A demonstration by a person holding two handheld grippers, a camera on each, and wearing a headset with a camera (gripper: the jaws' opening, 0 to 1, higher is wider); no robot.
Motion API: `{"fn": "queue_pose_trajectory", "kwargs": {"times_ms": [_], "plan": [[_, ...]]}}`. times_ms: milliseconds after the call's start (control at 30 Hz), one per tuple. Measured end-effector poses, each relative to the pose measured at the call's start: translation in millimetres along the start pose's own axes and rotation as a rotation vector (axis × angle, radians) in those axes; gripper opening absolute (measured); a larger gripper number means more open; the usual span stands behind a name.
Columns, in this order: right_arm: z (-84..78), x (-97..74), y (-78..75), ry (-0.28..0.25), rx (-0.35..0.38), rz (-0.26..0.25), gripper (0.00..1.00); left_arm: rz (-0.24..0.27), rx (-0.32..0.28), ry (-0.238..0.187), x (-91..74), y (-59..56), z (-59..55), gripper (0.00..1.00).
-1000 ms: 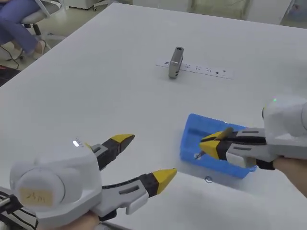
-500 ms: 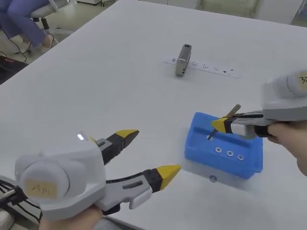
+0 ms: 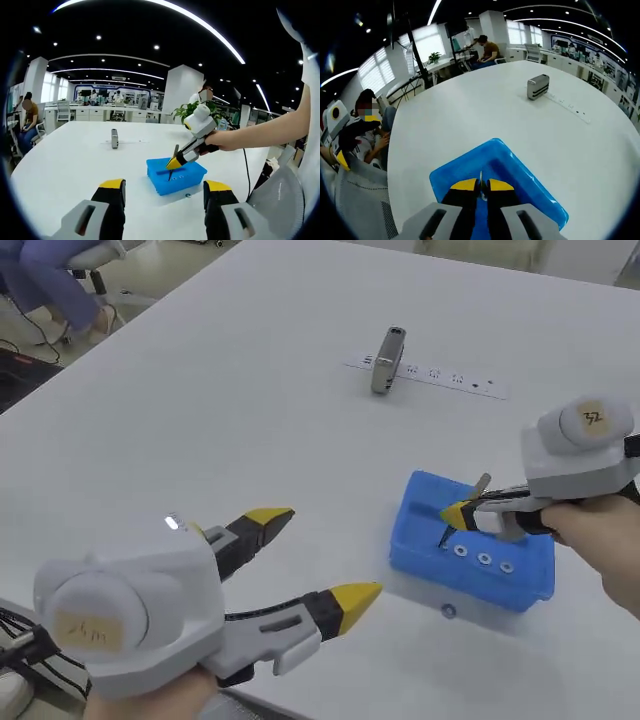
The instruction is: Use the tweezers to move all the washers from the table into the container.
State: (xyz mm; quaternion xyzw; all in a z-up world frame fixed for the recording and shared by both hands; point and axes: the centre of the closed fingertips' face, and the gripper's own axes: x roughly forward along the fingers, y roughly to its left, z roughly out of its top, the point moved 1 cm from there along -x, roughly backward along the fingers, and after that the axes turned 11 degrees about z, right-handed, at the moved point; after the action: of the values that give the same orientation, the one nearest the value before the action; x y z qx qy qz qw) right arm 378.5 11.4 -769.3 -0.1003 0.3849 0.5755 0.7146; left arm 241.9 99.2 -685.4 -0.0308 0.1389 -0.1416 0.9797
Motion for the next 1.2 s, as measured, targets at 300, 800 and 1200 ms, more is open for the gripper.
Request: {"fn": "queue_pose_trajectory", "kwargs": {"times_ms": [300, 800, 1200], "plan": [[19.9, -20.9, 14.0, -0.124, -0.063, -0.011, 0.04, 0.004, -0.001, 0.000, -0.1, 0.6, 0.2, 0.63], [-25.6, -25.3, 75.4, -0.079, -0.053, 0.198, 0.03, -0.006, 0.008, 0.008, 0.0, -0.6, -1.2, 0.63], [-49.8, -24.4, 52.5, -0.038, 0.010, 0.112, 0.04, -0.008, 0.011, 0.011, 0.3, -0.9, -1.8, 0.63]]}}
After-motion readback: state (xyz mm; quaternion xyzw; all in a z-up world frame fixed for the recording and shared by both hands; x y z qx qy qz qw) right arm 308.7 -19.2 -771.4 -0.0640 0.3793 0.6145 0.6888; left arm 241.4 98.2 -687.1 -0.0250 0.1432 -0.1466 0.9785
